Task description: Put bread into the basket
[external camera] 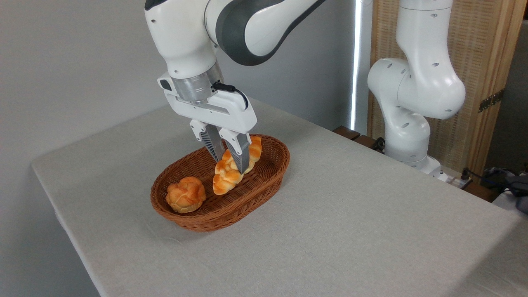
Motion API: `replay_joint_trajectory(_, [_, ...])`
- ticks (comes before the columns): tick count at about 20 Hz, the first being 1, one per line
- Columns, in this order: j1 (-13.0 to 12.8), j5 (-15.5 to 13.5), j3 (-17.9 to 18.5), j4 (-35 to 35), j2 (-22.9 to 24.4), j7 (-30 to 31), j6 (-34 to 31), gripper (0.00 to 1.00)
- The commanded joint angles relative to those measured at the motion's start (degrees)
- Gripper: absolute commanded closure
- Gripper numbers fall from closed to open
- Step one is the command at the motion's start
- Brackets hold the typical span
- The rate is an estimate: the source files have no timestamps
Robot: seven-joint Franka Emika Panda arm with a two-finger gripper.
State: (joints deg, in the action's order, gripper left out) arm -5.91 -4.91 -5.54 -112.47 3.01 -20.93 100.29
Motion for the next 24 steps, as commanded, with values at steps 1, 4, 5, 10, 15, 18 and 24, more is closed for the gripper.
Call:
replay_joint_trajectory(1, [-0.4,-0.3,0.4,0.3,0.4,1.1,-0.8,0.0])
replay_joint_trajectory(4, [-0.4,-0.3,0.4,0.4,0.4,1.1,-0.7,0.0])
replay_joint_trajectory(5, [-0.4,-0.4,0.4,0.4,0.4,1.1,-0.7,0.0])
replay_joint_trajectory(10, [-0.4,-0.5,0.4,0.4,0.5,1.1,-0.5,0.0])
replay_joint_trajectory(15, [-0.4,-0.2,0.4,0.8,0.7,1.1,-0.3,0.0])
replay_joint_trajectory(18, [-0.3,0.1,0.4,3.2,1.2,0.9,-0.4,0.0])
replay_joint_trajectory(24, [0.3,0.2,2.3,6.7,1.5,-2.4,-1.1,0.0])
